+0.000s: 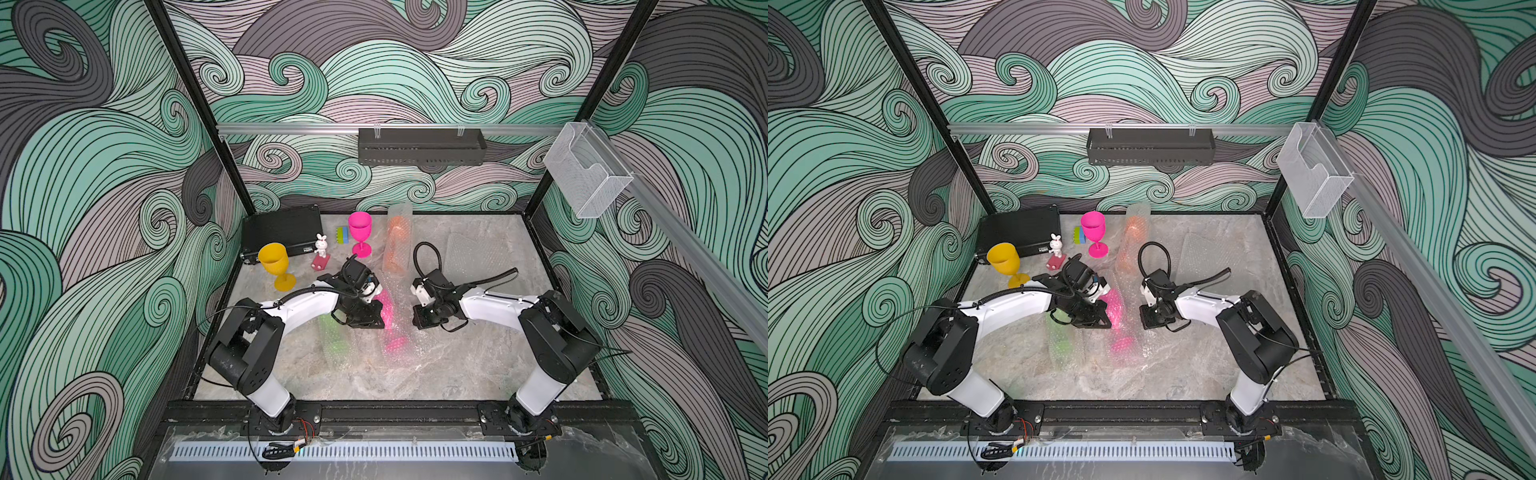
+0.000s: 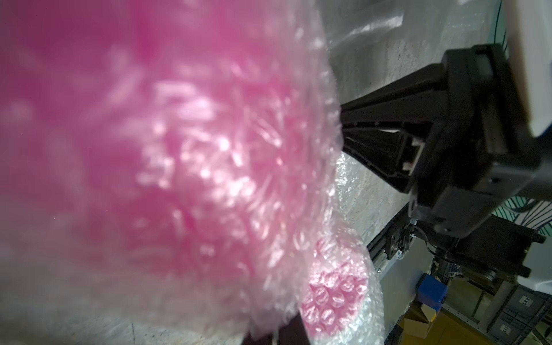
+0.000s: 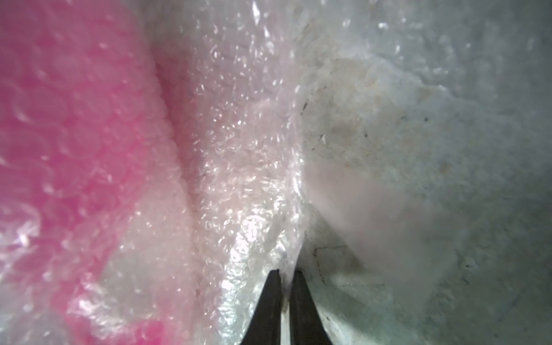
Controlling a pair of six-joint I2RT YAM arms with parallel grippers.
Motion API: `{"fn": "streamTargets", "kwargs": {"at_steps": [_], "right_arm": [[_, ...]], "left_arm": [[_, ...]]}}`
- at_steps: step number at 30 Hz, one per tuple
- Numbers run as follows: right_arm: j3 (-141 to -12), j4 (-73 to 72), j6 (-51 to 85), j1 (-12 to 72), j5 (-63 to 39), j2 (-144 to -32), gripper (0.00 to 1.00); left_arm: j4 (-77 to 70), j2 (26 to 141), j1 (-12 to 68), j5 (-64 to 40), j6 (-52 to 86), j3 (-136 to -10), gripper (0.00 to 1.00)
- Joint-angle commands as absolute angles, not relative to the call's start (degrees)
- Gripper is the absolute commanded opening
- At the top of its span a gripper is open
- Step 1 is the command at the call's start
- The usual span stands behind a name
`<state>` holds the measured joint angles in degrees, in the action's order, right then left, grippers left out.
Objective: Unpack wine glasses from bubble wrap
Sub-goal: Unwrap the bubble wrap at the center of the board.
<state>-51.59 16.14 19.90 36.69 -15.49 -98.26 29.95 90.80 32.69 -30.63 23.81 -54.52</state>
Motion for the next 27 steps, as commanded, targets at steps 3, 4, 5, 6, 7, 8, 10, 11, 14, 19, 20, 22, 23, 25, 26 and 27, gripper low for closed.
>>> {"fn": "streamTargets", "kwargs": {"at_steps": [3,4,5,6,7,8,10,11,14,19,20,22,23,25,26,27], "right_arm": [[-50.2,13.3,19.3,36.8,-16.0,-95.1,0.04],[-49.7,12.9,19.3,36.8,-15.9,-94.3,0.03],[-49.1,12.5,19.4,37.0,-15.8,-93.5,0.03],[-48.7,12.2,19.6,37.0,-15.9,-92.8,0.02],[-48.2,12.1,19.6,37.3,-15.9,-91.9,0.02],[-47.7,12.1,19.6,37.6,-15.8,-90.8,0.01],[-46.7,12.5,19.6,38.4,-15.2,-88.5,0.0],[-46.1,12.7,19.7,39.0,-14.4,-87.1,0.0],[-44.3,13.7,20.5,39.6,-12.5,-83.4,0.0],[-41.3,15.7,22.4,39.6,-10.3,-77.5,0.0],[-41.0,16.3,22.5,39.6,-9.9,-76.6,0.0],[-40.4,18.0,23.3,39.6,-8.5,-75.0,0.0],[-40.3,19.1,23.6,39.6,-7.6,-74.6,0.0],[-40.3,21.8,24.7,39.5,-5.5,-73.9,0.0],[-40.3,23.1,25.5,39.3,-4.4,-73.7,0.0],[-40.2,24.0,26.5,39.0,-3.4,-73.4,0.0]], "left_arm": [[28.3,86.2,32.8,-25.6,21.2,-52.6,0.0],[28.2,85.9,33.0,-25.0,21.1,-52.6,0.0],[28.0,85.6,33.2,-24.4,20.9,-52.6,0.0],[27.5,85.3,33.4,-24.2,20.8,-52.4,0.0],[26.8,85.0,33.8,-24.2,20.6,-52.2,0.0],[26.1,84.8,34.1,-24.2,20.5,-52.0,0.0],[25.3,84.5,34.8,-23.9,20.0,-51.8,0.0],[25.0,84.2,35.2,-23.5,19.5,-51.8,0.0],[24.2,83.0,36.4,-22.1,18.2,-51.7,0.0],[22.9,83.0,37.6,-21.0,17.2,-52.1,0.0],[22.6,83.2,37.7,-21.0,17.3,-52.1,0.0],[22.4,84.4,38.1,-21.4,17.3,-52.4,0.0],[22.3,85.1,38.3,-21.7,17.3,-52.9,0.0],[22.4,86.5,38.6,-22.2,17.1,-54.3,0.0],[22.8,87.3,38.7,-22.3,17.0,-55.0,0.0],[23.2,88.1,38.7,-22.3,16.9,-55.9,0.0]]}}
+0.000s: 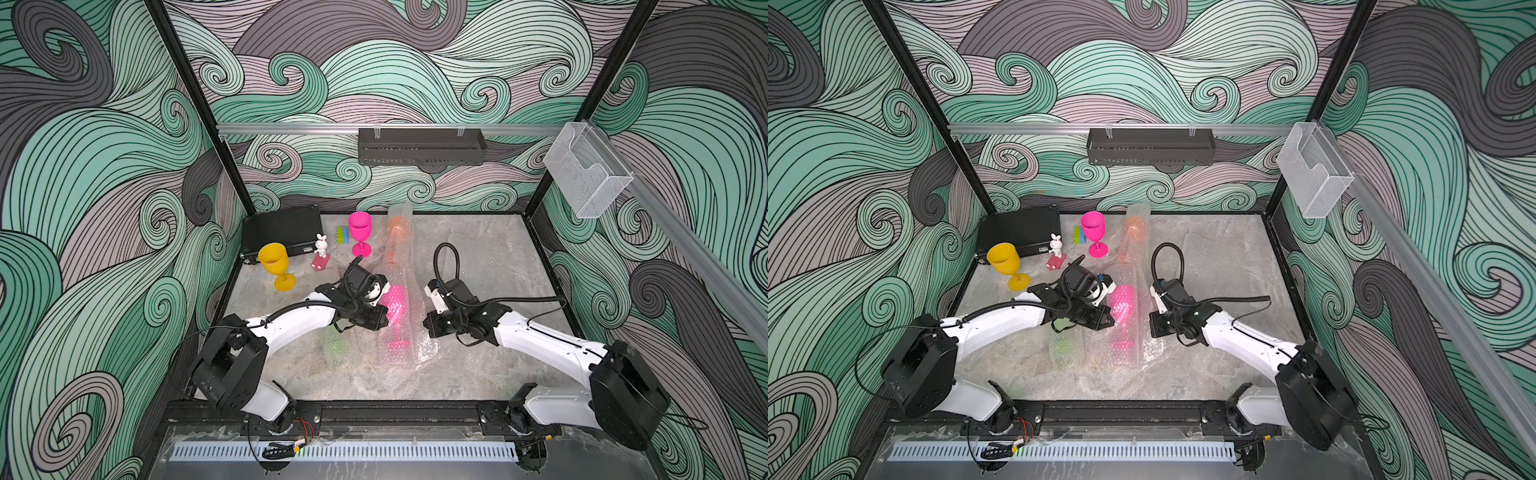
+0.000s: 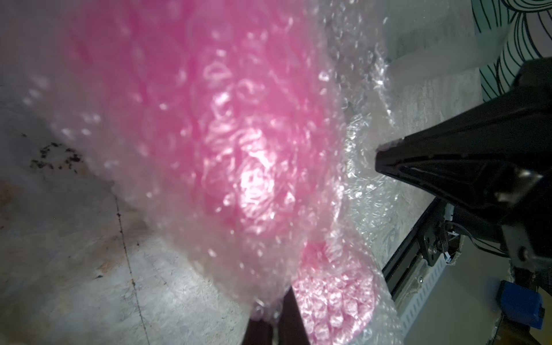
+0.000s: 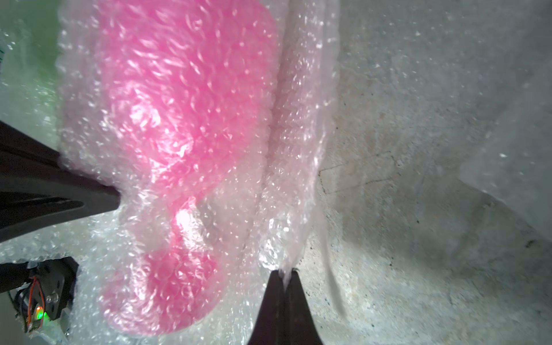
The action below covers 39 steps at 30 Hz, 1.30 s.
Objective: Unpack wine glasses from bubble wrap
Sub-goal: Unwrap the bubble wrap at the center of the board.
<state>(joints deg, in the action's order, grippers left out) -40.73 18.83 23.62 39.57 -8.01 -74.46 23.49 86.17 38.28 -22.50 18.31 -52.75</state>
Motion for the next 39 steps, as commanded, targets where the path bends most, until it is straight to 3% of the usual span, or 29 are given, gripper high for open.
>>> {"fn": "streamTargets", "kwargs": {"at_steps": [1,17,24,30,39], "right_arm": [[-39.9,24.6,27.4,38.6,-2.5,-72.8,0.0],[-36.8,30.2,29.4,34.4,1.7,-64.3,0.0],[-36.4,30.2,29.8,34.2,-1.1,-63.6,0.0],[-36.5,29.0,29.7,34.2,-2.4,-63.4,0.0],[-36.1,27.8,29.6,34.2,-2.9,-63.9,0.0]], "left_arm": [[23.7,88.8,38.7,-22.3,16.8,-56.6,0.0],[28.2,90.9,38.5,-19.1,17.3,-58.9,0.24],[34.8,89.8,38.4,-19.4,18.7,-63.8,0.42],[36.5,90.3,38.8,-23.9,22.9,-69.1,0.46],[45.0,95.8,41.9,-13.6,21.2,-74.6,0.49]]}}
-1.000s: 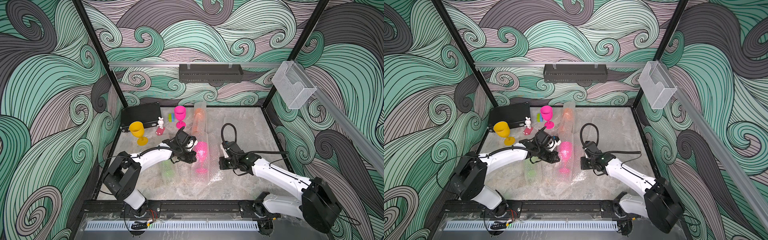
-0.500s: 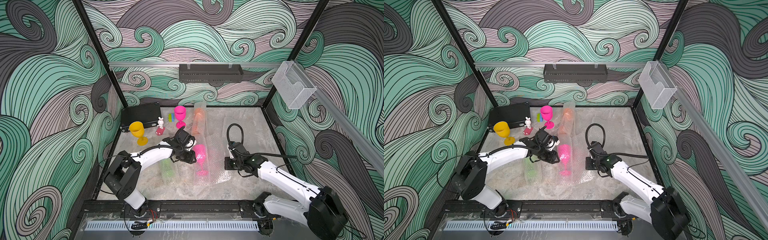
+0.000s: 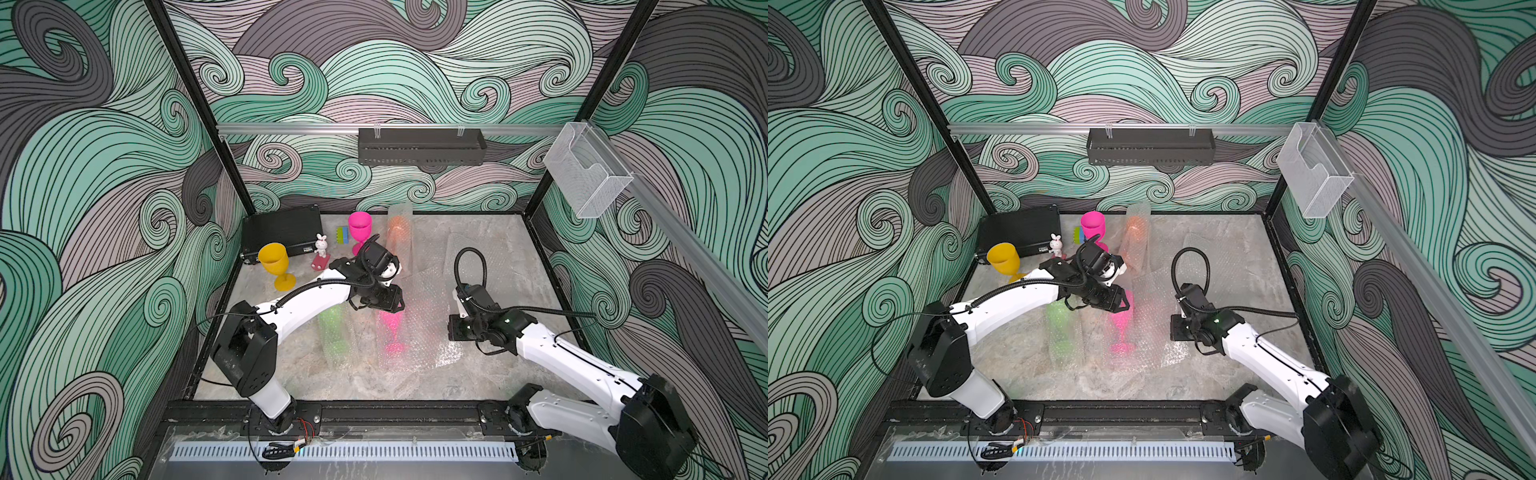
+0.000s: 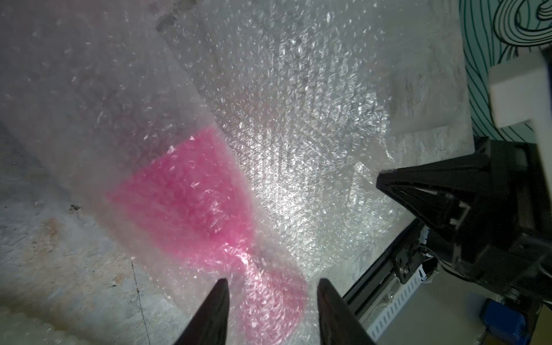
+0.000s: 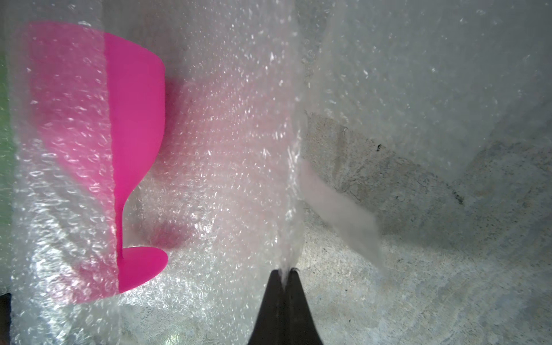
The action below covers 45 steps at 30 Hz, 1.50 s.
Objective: Unpack wine glasses from bubble wrap
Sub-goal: Unwrap the bubble wrap at the center of the board.
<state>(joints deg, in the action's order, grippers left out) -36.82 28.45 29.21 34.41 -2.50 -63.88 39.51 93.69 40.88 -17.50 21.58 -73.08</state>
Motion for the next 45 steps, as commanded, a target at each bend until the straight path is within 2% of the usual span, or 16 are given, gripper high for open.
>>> {"fn": "streamTargets", "kwargs": {"at_steps": [1,4,8,13,18,21,28,31,36,37,39,42,45], "right_arm": [[-36.2,27.7,29.6,34.2,-2.9,-64.0,0.0],[-36.3,27.6,29.4,34.2,-2.6,-64.1,0.0],[-36.5,28.2,29.4,34.2,-1.9,-64.1,0.0],[-36.1,29.7,29.8,33.7,-0.1,-63.7,0.0],[-35.6,30.5,30.4,33.0,1.1,-61.4,0.0],[-35.6,31.9,31.1,32.2,2.8,-59.9,0.0],[-34.7,36.1,34.6,28.2,6.3,-57.9,0.0],[-34.2,36.8,35.7,26.4,6.6,-56.8,0.0],[-34.3,37.7,35.7,24.7,5.6,-55.9,0.0],[-34.4,38.0,35.6,24.6,5.6,-55.7,0.06],[-35.1,38.7,35.4,24.5,5.8,-55.5,0.25],[-36.2,39.8,35.3,24.3,6.2,-54.8,0.42],[-37.8,41.1,34.6,23.5,6.1,-54.6,0.49]], "left_arm": [[45.5,96.5,42.3,-13.1,20.9,-74.8,0.5],[47.0,98.5,43.3,-13.3,19.9,-75.2,0.53],[50.1,99.6,43.6,-8.2,20.1,-76.1,0.51],[51.6,98.8,43.3,-4.8,20.0,-75.5,0.4],[50.3,97.3,42.9,-5.6,20.3,-74.5,0.19],[49.2,96.1,42.7,-5.5,20.4,-73.5,0.14],[46.0,92.4,42.1,-4.5,21.1,-70.2,0.1],[46.8,92.8,41.7,-4.3,21.6,-70.1,0.04],[48.9,93.1,41.0,-4.7,22.2,-69.1,0.04],[49.4,92.9,40.8,-4.7,22.5,-68.9,0.05],[50.7,91.8,40.2,-4.2,23.0,-68.4,0.07],[52.4,90.1,38.7,-3.8,23.4,-68.2,0.09],[55.0,89.2,37.4,-2.9,23.1,-69.7,0.12]]}}
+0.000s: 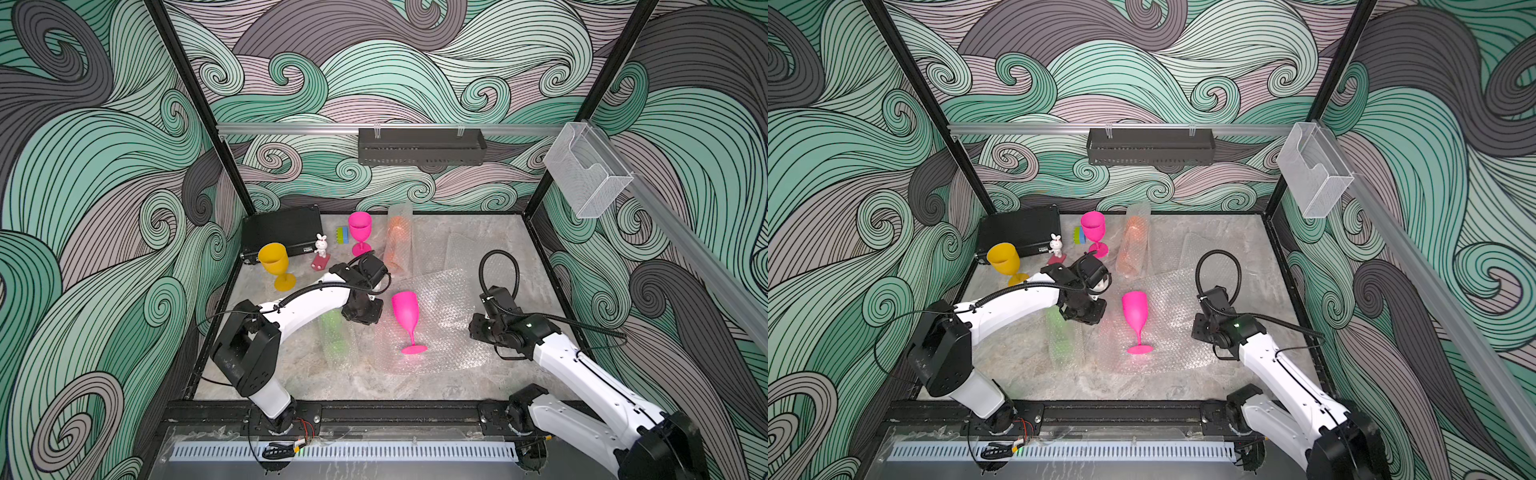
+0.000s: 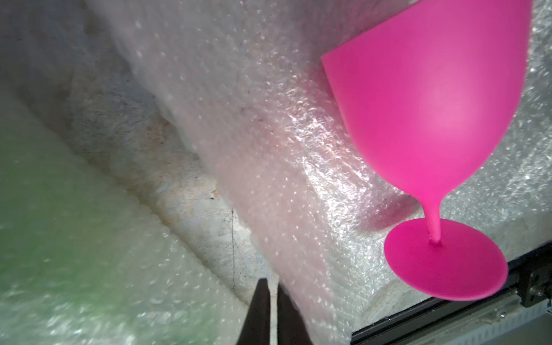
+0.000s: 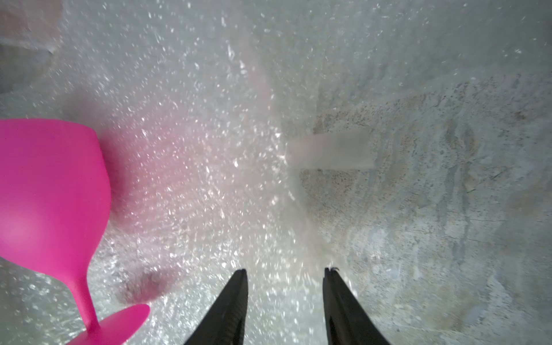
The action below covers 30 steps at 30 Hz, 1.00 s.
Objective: Unpack wine glasses from bubble wrap
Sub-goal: Unwrap the bubble wrap at the center of the board, then pick up the wine glass from the bubble wrap.
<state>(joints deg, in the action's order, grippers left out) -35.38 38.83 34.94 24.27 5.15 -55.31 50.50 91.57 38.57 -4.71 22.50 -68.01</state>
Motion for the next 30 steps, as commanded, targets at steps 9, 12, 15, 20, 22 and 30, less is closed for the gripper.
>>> {"fn": "streamTargets", "kwargs": {"at_steps": [9,12,15,20,22,30], "right_arm": [[-42.0,42.2,31.9,21.6,4.0,-53.0,0.51],[-42.7,40.5,30.7,21.6,-0.3,-54.4,0.51],[-42.0,36.5,30.4,21.7,-6.4,-56.2,0.51],[-41.8,31.1,30.7,23.5,-13.4,-60.6,0.5],[-41.8,28.8,30.6,25.0,-14.9,-62.6,0.51],[-44.3,20.9,30.9,33.4,-19.5,-75.5,0.51]], "left_arm": [[57.4,88.3,36.5,-7.5,22.5,-77.1,0.33],[54.8,88.4,36.5,-13.3,23.7,-77.2,0.39],[51.8,89.3,36.5,-17.5,25.0,-75.9,0.4],[46.6,90.4,36.5,-23.0,27.3,-73.2,0.41],[44.8,90.6,36.5,-24.9,28.4,-72.0,0.42],[42.5,89.5,35.1,-25.2,30.1,-68.4,0.47]]}}
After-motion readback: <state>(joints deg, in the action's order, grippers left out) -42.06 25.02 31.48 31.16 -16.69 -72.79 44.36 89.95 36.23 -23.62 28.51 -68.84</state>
